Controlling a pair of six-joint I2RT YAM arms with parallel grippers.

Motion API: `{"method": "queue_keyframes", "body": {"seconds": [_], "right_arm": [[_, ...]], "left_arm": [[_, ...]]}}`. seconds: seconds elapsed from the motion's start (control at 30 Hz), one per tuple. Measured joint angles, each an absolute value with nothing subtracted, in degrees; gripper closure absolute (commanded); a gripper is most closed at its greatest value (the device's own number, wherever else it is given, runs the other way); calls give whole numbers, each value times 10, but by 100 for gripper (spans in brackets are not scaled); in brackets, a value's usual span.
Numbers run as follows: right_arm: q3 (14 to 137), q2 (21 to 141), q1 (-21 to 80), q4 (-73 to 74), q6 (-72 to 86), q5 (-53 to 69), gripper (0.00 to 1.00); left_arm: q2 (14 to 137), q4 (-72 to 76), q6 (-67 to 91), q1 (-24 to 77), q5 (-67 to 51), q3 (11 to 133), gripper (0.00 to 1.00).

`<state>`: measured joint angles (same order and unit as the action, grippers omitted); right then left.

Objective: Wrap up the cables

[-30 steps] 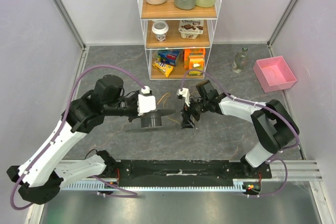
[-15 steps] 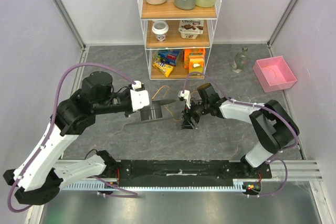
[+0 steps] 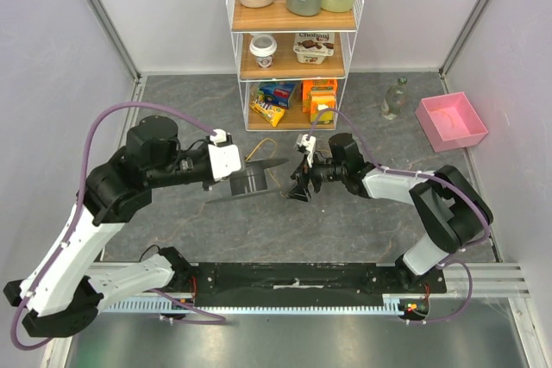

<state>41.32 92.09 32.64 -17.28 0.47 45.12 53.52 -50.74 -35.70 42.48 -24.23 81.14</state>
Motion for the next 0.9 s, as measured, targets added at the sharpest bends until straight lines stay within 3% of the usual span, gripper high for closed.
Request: {"method": "queue_keyframes", "body": {"seconds": [0.23, 0.4, 0.5, 0.57, 0.6, 0.9], "right_arm": [[407, 950, 341, -266, 64, 452, 17], [422, 988, 364, -319, 97, 450, 30], [436, 1007, 376, -338, 107, 448, 56], [441, 1011, 379, -342, 112, 445, 95], [441, 1012, 378, -343, 115, 444, 100], [413, 941, 325, -283, 155, 435, 100]], "left_arm": [[536, -504, -344, 425, -243, 861, 98], [537, -500, -341, 425, -246, 875, 98], [539, -500, -340, 425, -244, 875, 98], [539, -500, -336, 425, -241, 875, 98], [538, -498, -334, 425, -238, 875, 98], [521, -436, -303, 424, -150, 856, 98]]}}
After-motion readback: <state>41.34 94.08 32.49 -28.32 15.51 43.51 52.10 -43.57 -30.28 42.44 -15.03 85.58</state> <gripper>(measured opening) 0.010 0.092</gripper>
